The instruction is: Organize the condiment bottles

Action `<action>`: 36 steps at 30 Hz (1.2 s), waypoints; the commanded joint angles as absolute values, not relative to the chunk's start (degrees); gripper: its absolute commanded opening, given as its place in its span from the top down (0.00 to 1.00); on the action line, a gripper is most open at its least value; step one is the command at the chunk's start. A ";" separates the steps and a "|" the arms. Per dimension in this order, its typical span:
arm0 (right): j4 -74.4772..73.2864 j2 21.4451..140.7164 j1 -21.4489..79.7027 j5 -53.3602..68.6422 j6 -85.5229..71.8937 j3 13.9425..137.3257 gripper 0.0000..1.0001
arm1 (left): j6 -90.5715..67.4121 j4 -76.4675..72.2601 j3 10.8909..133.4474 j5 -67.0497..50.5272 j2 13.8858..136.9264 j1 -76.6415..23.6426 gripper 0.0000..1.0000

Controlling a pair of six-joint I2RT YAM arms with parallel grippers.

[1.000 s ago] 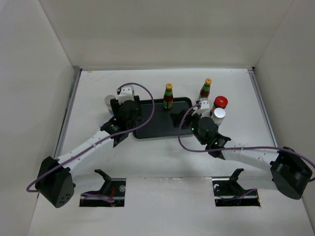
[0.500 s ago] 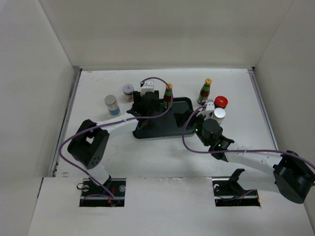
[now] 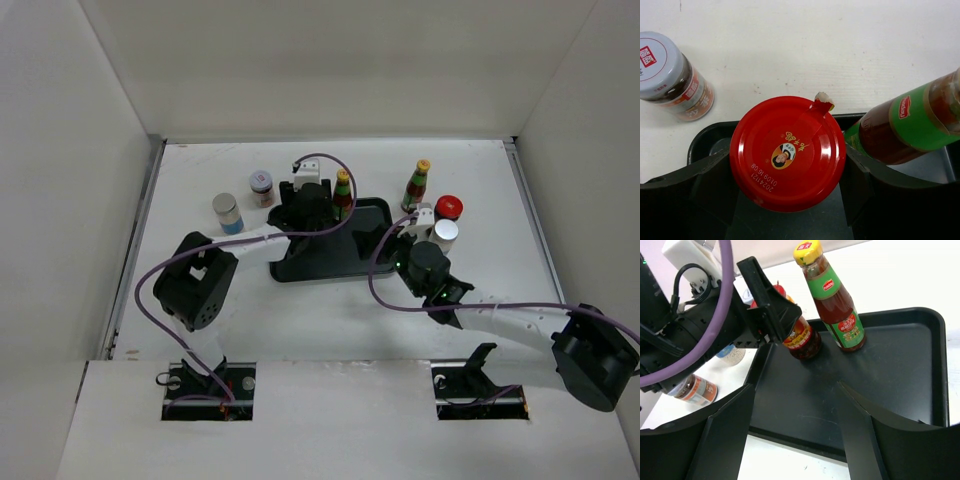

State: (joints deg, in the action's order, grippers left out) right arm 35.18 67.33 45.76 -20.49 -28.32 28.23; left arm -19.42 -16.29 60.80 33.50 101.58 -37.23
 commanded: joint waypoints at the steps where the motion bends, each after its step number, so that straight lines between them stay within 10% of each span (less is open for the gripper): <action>1: 39.20 67.15 45.39 -19.95 -29.00 28.39 0.28 | -20.21 -25.84 65.13 33.84 101.33 -36.69 0.50; 10: 39.20 67.32 45.48 -19.86 -28.39 28.65 0.27 | -21.27 -25.49 60.48 35.24 96.78 -37.48 0.13; 24: 39.20 68.03 45.48 -19.86 -28.39 29.00 0.27 | -26.71 -5.11 47.29 45.08 69.62 -26.07 0.17; 36: 38.76 68.90 45.48 -18.90 -28.30 29.44 0.24 | -25.93 -6.06 49.66 43.25 79.36 -17.28 0.17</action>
State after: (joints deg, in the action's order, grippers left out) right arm 35.20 68.40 45.76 -19.99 -28.29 28.23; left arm -25.36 -5.37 47.99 43.27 78.08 -18.92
